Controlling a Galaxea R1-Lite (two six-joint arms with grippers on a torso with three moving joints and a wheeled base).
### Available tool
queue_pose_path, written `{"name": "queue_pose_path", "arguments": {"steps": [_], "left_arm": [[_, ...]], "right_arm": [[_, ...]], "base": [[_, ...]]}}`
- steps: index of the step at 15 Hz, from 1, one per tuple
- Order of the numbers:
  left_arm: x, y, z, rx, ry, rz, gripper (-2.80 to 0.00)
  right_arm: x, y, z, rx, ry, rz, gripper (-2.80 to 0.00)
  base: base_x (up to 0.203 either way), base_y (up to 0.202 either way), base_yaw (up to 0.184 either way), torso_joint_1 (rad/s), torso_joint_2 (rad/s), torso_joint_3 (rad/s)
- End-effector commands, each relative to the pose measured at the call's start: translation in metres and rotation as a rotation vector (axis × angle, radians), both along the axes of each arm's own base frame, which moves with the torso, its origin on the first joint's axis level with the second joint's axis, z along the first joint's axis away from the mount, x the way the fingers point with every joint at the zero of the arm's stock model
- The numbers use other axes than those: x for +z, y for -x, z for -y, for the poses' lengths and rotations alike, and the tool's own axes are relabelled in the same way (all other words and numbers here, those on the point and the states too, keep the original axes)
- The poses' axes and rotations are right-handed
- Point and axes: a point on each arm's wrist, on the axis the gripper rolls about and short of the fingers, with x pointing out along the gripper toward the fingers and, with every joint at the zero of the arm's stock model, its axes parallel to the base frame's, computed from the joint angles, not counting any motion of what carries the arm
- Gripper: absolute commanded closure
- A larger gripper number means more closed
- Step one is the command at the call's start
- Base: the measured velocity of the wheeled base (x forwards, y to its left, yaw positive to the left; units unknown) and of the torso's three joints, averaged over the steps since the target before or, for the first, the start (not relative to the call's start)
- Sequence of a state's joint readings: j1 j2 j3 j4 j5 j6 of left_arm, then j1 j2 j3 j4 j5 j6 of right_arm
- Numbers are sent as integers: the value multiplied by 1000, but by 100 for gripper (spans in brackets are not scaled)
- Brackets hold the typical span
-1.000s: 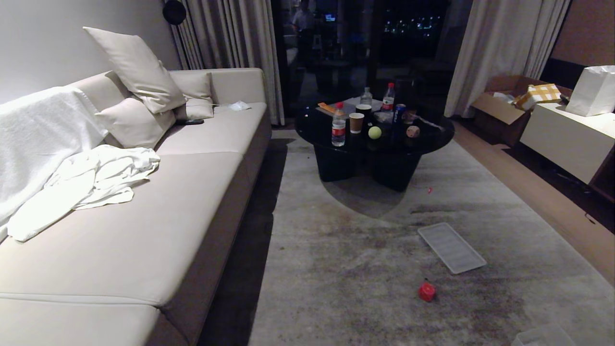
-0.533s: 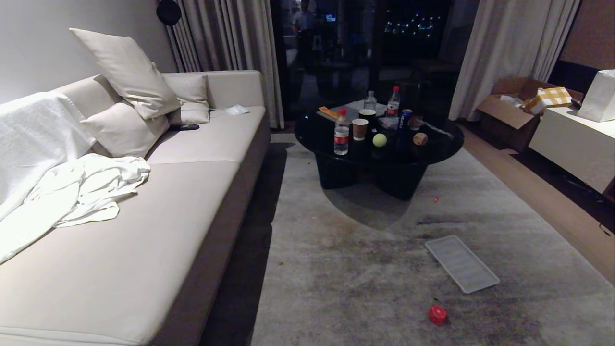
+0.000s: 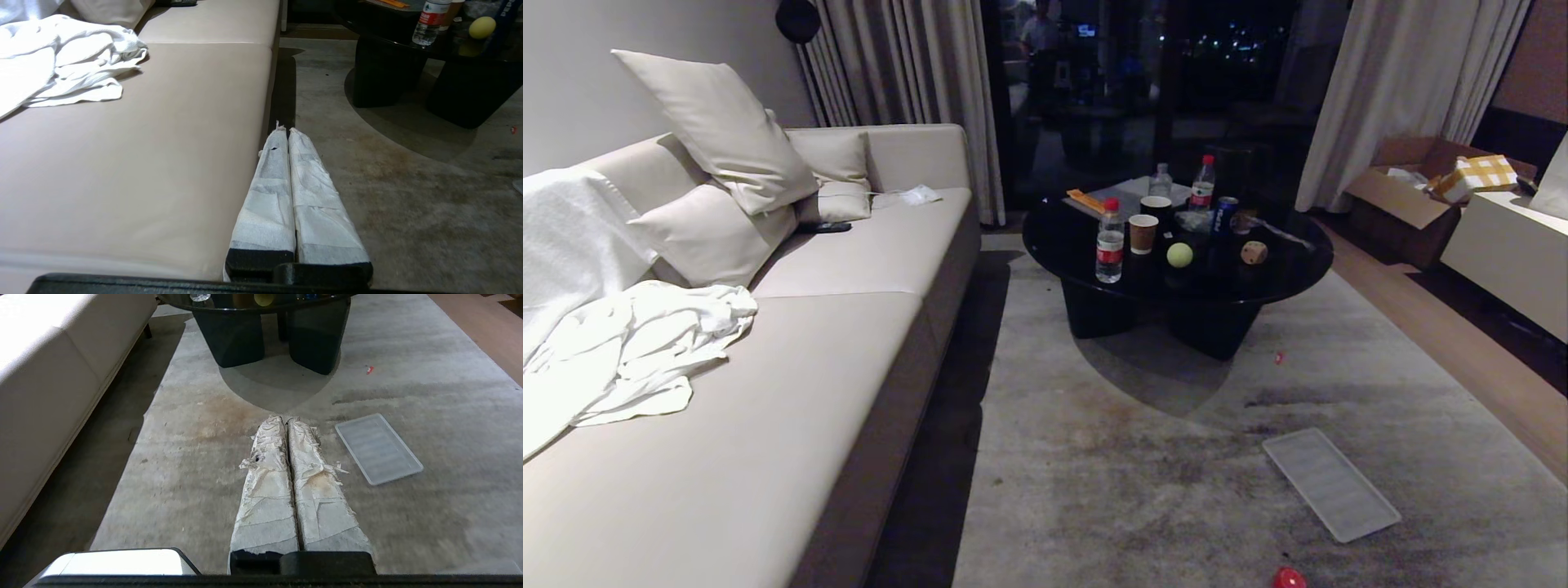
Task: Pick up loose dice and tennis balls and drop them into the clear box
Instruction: Find toys out of the box
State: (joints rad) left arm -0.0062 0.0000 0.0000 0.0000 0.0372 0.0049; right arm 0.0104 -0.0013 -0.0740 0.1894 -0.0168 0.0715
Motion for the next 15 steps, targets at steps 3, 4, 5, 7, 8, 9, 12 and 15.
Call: {"name": "queue_pose_path", "arguments": {"steps": [3,4,5,7,8,9,12,15], "left_arm": [[-1,0,0,1,4,-4,0],[-1,0,0,1,5,-4,0],[-1,0,0,1,5,-4,0],[-1,0,0,1,5,-4,0],[-1,0,0,3,5,-4,0],[-1,0,0,3,5,-4,0],[-1,0,0,3,5,-4,0],[-1,0,0,3,6,-4,0]], "right_arm": [[0,0,0,0,-1,-1,0],[0,0,0,0,-1,-1,0],[0,0,0,0,-1,-2,0],[0,0,0,0,-1,-3,0],[0,0,0,0,-1,-2,0],[0,0,0,0,-1,-2,0],[0,0,0,0,-1,-1,0],[0,0,0,0,-1,-2,0]], "base": [[83,0,1,3,4,0],[0,0,0,0,0,0],[0,0,0,2,129,90],[0,0,0,-5,158,126],[6,0,-85,-3,66,36],[2,9,-147,-9,37,36],[2,9,-163,-10,17,17],[1,9,-151,-6,0,2]]}}
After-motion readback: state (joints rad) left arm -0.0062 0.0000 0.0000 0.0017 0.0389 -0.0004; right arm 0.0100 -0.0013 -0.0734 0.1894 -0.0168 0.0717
